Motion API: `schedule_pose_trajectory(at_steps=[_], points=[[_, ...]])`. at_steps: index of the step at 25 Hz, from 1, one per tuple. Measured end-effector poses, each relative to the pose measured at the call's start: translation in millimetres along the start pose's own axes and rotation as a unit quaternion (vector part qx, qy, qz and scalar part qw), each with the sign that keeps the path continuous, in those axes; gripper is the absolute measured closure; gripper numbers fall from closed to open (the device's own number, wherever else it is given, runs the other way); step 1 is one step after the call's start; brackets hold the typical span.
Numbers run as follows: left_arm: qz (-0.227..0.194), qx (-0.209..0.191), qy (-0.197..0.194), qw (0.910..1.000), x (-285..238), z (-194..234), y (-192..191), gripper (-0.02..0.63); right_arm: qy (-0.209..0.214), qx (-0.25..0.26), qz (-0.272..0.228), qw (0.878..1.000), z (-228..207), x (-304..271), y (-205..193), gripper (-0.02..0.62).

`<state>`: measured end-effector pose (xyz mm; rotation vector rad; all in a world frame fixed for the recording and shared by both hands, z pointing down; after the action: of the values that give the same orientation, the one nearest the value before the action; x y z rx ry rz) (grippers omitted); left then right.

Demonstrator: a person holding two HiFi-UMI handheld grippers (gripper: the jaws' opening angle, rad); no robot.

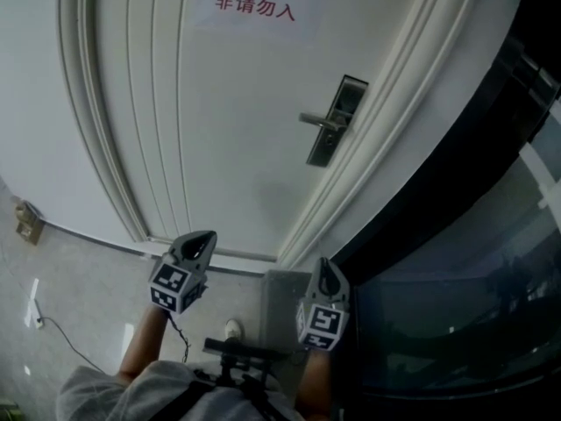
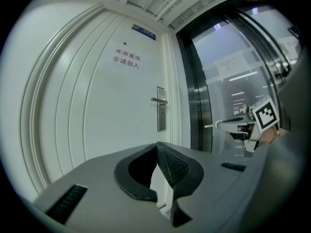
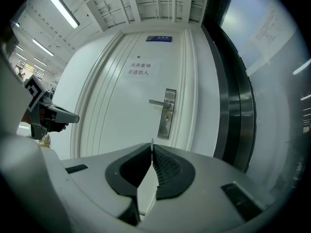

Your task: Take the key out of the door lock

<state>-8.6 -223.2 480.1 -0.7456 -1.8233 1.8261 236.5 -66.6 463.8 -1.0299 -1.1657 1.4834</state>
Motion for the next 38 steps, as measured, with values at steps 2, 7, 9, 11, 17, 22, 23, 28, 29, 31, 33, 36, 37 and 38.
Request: schedule_pose_trajectory(at_steps=[2,7,9,11,17,22,23,28,29,31,33,36,37,38], points=[[-0.001,-0.007,-0.003,1.0000,6,-5,-2,0.614,0.002,0.000,-0.003,1.000,3,8,-1,0.574],[-0.001,-0.005,-0.006,1.0000,24,-13,-4,0.614,0.005,-0.009,-0.002,1.000,11,27,-2,0.574],[0.000,-0.005,-0.004,1.0000,32,-15,-6,0.614,0.008,-0.011,-0.004,1.000,15,35,-3,0.574],[-0.001,-0.005,-0.002,1.0000,39,-18,-9,0.614,0.012,-0.013,-0.003,1.000,19,42,-5,0.574],[0.003,-0.004,0.004,1.0000,55,-22,-14,0.614,0.026,-0.019,0.004,0.999,28,55,-9,0.575],[0.001,-0.006,0.006,1.0000,57,-21,-13,0.614,0.028,-0.021,0.000,0.999,32,56,-10,0.574],[0.000,-0.006,0.006,1.0000,57,-21,-13,0.614,0.027,-0.021,-0.003,0.999,32,55,-9,0.575],[-0.004,-0.007,0.006,0.9999,54,-21,-9,0.614,0.022,-0.019,-0.007,1.000,30,53,-8,0.575],[-0.004,-0.008,0.007,0.9999,54,-20,-9,0.614,0.021,-0.018,-0.008,1.000,29,52,-8,0.575],[-0.002,-0.008,0.008,0.9999,54,-19,-9,0.614,0.023,-0.018,-0.008,1.000,29,51,-8,0.575],[-0.002,-0.007,0.010,0.9999,54,-18,-9,0.614,0.025,-0.022,-0.007,0.999,29,50,-8,0.575],[-0.002,-0.007,0.009,0.9999,53,-18,-9,0.614,0.026,-0.015,-0.006,1.000,30,49,-6,0.574],[-0.002,-0.008,0.009,0.9999,53,-18,-9,0.614,0.025,-0.011,-0.007,1.000,30,49,-6,0.574],[-0.002,-0.008,0.009,0.9999,53,-17,-9,0.614,0.025,-0.009,-0.008,1.000,30,49,-6,0.574]])
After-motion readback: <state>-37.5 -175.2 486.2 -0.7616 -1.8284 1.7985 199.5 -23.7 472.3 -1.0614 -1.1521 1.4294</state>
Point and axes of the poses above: the fingertips, and each gripper's own axes: x backward along the fingers, z to its left, y out of its top, the point moved 7 cm from there along x, backward along the fingers, and after that the axes turned 7 degrees about y, right-handed, at the moved point
